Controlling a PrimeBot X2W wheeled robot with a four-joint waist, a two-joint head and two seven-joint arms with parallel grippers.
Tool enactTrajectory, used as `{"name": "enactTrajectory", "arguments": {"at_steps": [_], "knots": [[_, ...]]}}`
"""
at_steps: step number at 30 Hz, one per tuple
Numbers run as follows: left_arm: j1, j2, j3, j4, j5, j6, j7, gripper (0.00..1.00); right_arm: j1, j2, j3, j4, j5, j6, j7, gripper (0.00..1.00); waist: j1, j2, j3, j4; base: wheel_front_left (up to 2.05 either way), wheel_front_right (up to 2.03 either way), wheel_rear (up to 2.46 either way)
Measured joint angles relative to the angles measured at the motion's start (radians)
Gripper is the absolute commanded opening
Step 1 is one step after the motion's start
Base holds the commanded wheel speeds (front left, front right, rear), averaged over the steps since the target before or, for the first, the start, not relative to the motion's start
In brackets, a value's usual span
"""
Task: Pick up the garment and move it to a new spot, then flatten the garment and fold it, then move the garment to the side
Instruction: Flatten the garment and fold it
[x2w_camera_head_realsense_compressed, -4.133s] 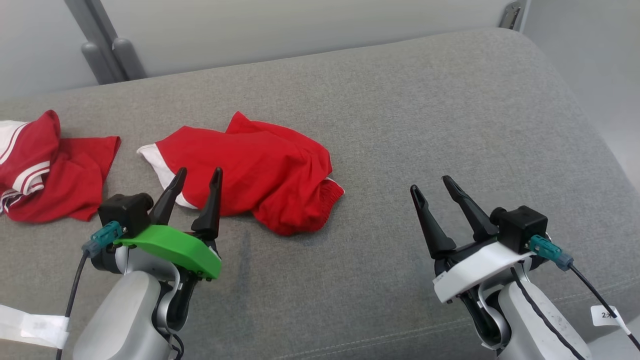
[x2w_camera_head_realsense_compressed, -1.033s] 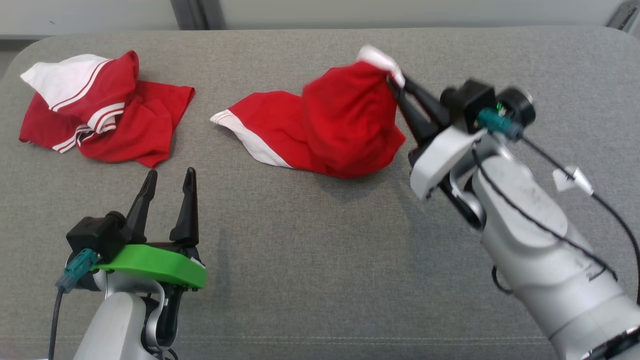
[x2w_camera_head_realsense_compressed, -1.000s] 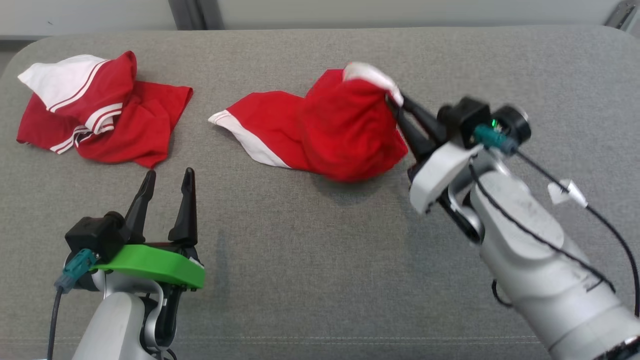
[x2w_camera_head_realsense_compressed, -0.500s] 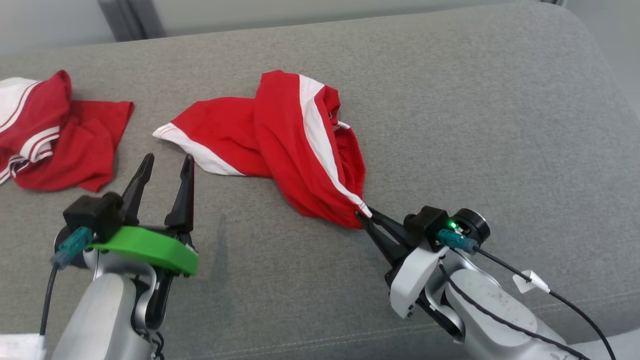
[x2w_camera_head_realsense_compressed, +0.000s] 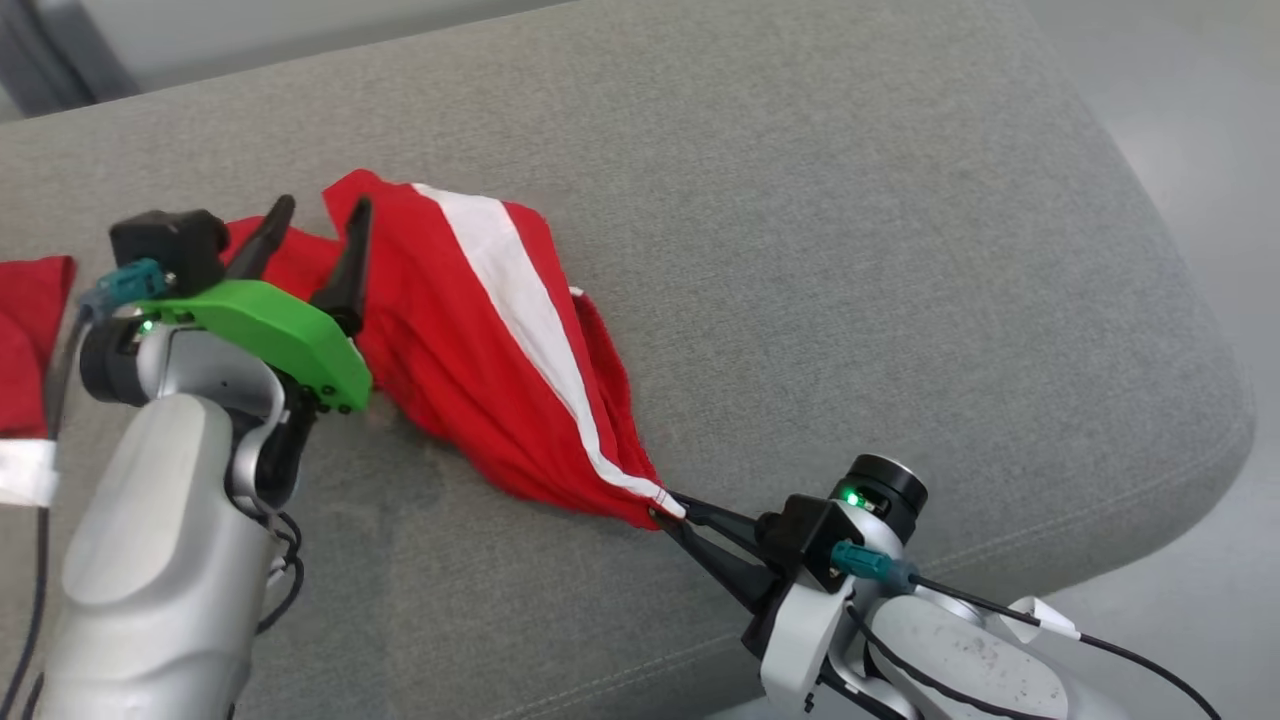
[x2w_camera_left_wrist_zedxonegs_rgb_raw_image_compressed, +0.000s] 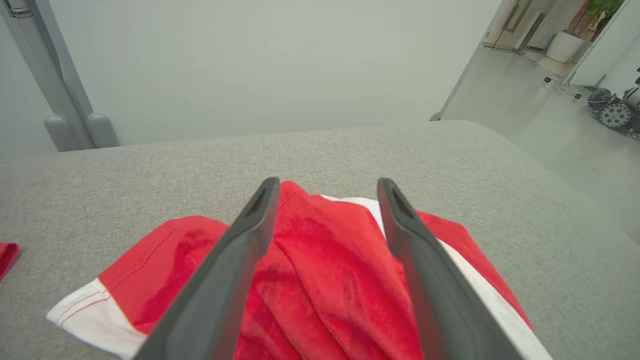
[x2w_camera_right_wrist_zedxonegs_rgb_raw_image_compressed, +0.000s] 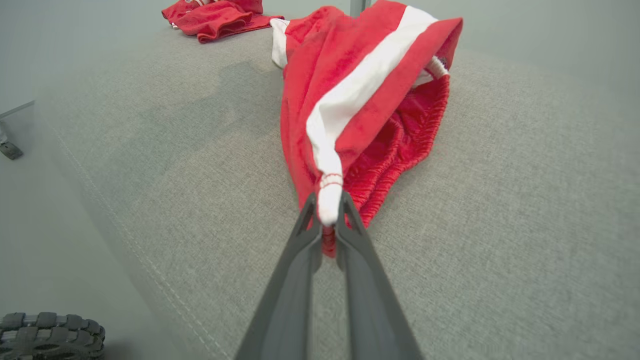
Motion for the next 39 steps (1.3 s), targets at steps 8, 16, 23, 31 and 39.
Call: {"name": "enactTrajectory", "arguments": {"at_steps": [8, 16, 23, 31, 39], "knots": [[-0.117, 0.041, 0.076, 0.14, -0.069, 0.01, 0.125, 1.0, 0.0, -0.041, 0.006, -0.044, 0.018, 0.0, 0.0, 0.0, 0.0, 0.0, 0.052, -0.098, 0.0, 0.0, 0.0], [-0.193, 0.089, 0.05, 0.266, -0.069, 0.003, 0.235, 1.0, -0.003, -0.07, -0.005, -0.069, 0.038, 0.0, 0.0, 0.0, 0.0, 0.0, 0.117, -0.176, 0.0, 0.0, 0.0], [-0.209, 0.051, -0.015, 0.292, -0.069, -0.017, 0.266, 1.0, -0.003, -0.093, -0.048, -0.073, 0.053, 0.0, 0.0, 0.0, 0.0, 0.0, 0.136, -0.185, 0.0, 0.0, 0.0], [-0.276, 0.004, -0.064, 0.267, -0.067, -0.022, 0.251, 1.0, 0.0, -0.111, -0.065, -0.076, 0.06, 0.0, 0.0, 0.0, -0.0001, 0.0, 0.127, -0.143, 0.0, 0.0, 0.0], [-0.274, 0.005, -0.08, 0.343, -0.097, -0.022, 0.297, 1.0, -0.001, -0.109, -0.035, -0.091, 0.061, 0.0, 0.0, 0.0, 0.0, 0.0, 0.121, -0.125, 0.0, 0.0, 0.0]]}}
